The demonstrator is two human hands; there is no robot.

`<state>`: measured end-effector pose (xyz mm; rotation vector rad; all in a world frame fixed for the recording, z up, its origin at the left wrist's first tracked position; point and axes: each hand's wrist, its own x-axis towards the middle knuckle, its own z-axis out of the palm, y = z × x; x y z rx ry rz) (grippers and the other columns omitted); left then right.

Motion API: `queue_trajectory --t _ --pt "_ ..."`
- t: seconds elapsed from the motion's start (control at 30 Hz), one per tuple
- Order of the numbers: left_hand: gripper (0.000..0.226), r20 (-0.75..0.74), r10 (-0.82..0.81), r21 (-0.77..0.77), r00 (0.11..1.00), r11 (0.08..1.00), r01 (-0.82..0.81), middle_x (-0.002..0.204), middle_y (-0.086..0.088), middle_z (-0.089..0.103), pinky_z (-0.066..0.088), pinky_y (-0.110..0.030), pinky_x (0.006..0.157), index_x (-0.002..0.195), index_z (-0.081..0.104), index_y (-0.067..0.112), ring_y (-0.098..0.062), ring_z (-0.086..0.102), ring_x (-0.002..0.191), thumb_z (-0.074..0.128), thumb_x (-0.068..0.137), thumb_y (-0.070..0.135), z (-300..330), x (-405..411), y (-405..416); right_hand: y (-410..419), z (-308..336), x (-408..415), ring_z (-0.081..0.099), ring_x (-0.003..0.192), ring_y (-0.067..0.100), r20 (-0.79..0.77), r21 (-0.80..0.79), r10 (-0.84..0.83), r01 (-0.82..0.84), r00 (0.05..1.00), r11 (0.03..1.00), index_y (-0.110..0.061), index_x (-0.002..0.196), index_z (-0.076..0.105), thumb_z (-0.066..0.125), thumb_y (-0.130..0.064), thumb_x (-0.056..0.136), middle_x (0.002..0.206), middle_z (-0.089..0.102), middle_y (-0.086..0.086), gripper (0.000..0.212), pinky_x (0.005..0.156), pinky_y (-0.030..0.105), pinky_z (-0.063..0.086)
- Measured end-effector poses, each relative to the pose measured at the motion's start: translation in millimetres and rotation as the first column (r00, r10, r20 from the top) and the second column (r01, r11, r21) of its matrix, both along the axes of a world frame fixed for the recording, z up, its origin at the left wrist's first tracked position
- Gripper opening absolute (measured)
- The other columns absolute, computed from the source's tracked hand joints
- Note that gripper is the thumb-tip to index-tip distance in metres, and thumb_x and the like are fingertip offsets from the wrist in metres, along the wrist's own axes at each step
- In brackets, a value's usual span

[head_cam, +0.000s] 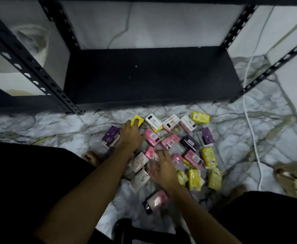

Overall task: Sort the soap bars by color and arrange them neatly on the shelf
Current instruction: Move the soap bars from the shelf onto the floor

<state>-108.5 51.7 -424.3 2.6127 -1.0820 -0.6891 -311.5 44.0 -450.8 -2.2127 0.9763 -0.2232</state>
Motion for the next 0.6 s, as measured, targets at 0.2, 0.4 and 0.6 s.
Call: queue_trajectory --t 0.2,0.4,0.6 --pt "0.054 -0.17 -0.16 -0.06 0.972 0.987 0.152 0.121 -0.016 0.061 0.05 -0.045 0.093 0.123 0.06 0.014 -0.038 0.056 0.115 0.069 0.079 0.043 22 -92 -8 -19 -1 -101 0.057 0.099 0.034 -0.151 0.091 -0.358 0.374 0.921 0.923 -0.007 0.111 0.059 0.046 -0.028 0.086 0.11 0.059 0.014 0.035 0.083 0.043 0.05" --pt "0.046 -0.262 -0.298 -0.014 0.918 0.952 0.305 0.11 -0.013 0.067 0.054 -0.044 0.086 0.117 0.065 0.015 -0.034 0.062 0.107 0.071 0.079 0.04 0 -172 29 -19 -9 -137 0.061 0.099 0.037 -0.23 0.2 -0.513 0.556 0.827 0.807 -0.001 0.112 0.058 0.061 -0.011 0.083 0.109 0.064 0.02 0.031 0.08 0.035 0.045" --pt "0.039 -0.225 -0.344 -0.015 0.912 0.937 0.349 0.115 -0.016 0.067 0.052 -0.037 0.082 0.117 0.065 0.009 -0.031 0.061 0.104 0.069 0.081 0.023 0 -187 23 -29 -9 -138 0.061 0.098 0.034 -0.15 0.255 -0.568 0.586 0.809 0.769 -0.002 0.111 0.057 0.062 -0.008 0.088 0.107 0.065 0.018 0.025 0.074 0.028 0.039"
